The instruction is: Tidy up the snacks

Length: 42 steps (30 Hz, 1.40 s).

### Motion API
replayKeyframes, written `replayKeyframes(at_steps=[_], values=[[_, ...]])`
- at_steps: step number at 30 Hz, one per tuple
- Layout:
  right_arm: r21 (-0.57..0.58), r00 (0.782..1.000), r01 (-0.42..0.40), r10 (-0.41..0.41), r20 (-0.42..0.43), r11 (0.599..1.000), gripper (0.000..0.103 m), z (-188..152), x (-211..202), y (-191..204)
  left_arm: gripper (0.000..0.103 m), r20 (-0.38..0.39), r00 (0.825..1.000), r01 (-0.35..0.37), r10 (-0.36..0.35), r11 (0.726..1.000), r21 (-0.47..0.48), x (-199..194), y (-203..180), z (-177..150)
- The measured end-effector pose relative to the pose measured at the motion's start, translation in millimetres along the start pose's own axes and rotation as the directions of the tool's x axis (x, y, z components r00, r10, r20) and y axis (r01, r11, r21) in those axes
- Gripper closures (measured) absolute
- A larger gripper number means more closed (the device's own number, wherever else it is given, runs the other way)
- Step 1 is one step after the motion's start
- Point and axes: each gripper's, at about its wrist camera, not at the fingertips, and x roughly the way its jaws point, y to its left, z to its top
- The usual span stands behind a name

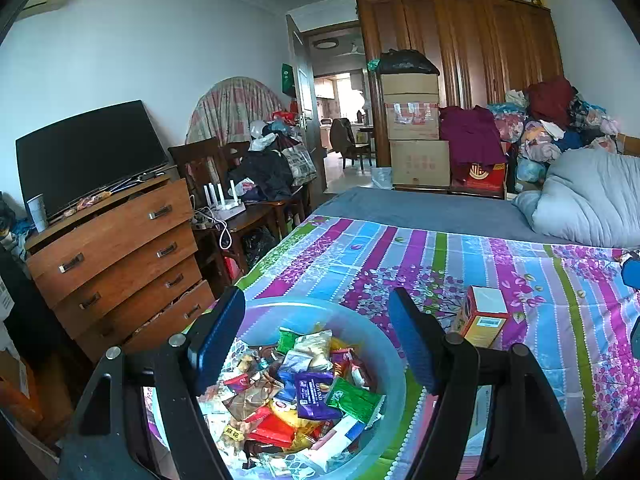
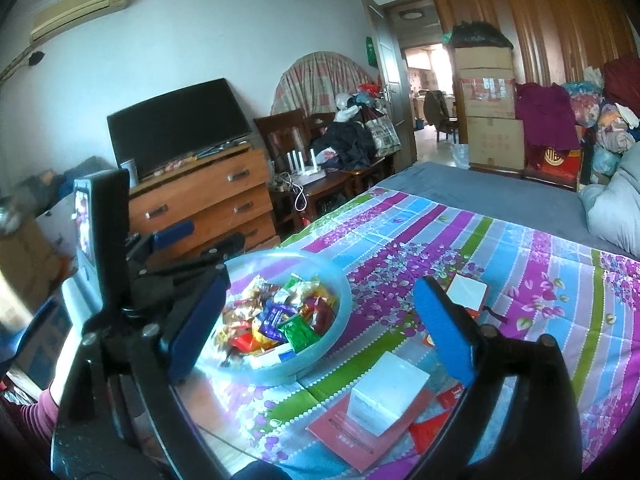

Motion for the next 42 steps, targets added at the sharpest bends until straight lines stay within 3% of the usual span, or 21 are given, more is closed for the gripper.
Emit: replayKeyframes(at_steps=[15,24,30,35,42], values=[[0.003,0.999,0.029,-0.028,-0.026,1.0,0.007,-13,-8,-12,0.028,-0.021,0.999,0.043,-0.043,0.999,-0.003,2,-16,0],[-0.008,0.988,0.153,-0.153,-0.038,0.988,0.007,-27,-33,-32,0.028,-0.027,0.988,0.153,-0.153,0.988,-0.01,-10,-55,-9],[-0.022,0.949,0.313,-0.313,-0.028,0.95,0.003,-34,-55,-52,0.028,-0.038,0.972,0.231,-0.231,0.973,0.003,-20,-94,-12],[-0.029,0.893,0.45,-0.45,-0.011,0.893,0.0,-35,-76,-70,0.028,-0.041,0.959,0.283,-0.282,0.958,0.033,-30,-126,-10],[-0.034,0.838,0.546,-0.546,0.003,0.837,0.0,-37,-100,-86,0.028,-0.043,0.942,0.336,-0.334,0.939,0.077,-47,-165,-9]])
